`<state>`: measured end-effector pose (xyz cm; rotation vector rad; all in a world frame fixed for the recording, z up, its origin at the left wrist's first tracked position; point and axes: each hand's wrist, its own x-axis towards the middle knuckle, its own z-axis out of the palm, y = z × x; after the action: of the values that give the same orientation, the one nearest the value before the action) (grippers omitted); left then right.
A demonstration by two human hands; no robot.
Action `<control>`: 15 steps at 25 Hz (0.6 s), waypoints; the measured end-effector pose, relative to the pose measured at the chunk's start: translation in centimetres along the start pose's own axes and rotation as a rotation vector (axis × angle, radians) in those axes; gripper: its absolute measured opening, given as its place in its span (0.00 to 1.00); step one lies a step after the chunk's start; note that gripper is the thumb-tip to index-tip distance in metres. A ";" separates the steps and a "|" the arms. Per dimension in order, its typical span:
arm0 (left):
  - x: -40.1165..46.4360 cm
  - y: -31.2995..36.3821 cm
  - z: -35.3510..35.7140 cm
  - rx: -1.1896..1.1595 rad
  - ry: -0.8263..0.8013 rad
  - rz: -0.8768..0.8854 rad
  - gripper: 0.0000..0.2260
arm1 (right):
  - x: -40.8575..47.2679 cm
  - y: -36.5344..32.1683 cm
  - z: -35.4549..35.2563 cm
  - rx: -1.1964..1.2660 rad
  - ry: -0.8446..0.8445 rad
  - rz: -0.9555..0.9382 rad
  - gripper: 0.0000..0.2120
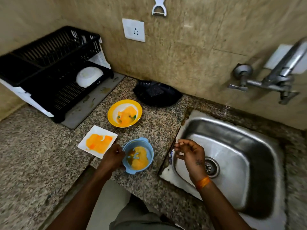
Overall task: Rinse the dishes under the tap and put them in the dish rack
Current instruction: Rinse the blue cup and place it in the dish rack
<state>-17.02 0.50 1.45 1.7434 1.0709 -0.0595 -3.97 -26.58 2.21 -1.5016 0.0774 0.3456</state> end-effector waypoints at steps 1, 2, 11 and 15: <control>0.0 0.2 0.2 -0.003 -0.005 0.015 0.12 | 0.0 0.0 -0.5 -0.005 0.013 0.003 0.10; 0.1 0.5 0.5 0.020 -0.002 0.050 0.12 | -0.1 -0.1 -1.1 -0.004 0.028 0.009 0.10; 0.4 2.2 2.6 0.128 -0.058 0.058 0.14 | -0.5 0.2 -3.6 -0.014 0.093 0.075 0.11; 0.0 2.2 2.6 -0.044 -0.148 0.022 0.15 | -0.1 0.1 -3.3 -0.003 0.088 0.086 0.09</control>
<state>-14.44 -1.69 1.83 1.6837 0.9382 -0.1477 -3.52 -29.79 1.93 -1.5197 0.2119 0.3481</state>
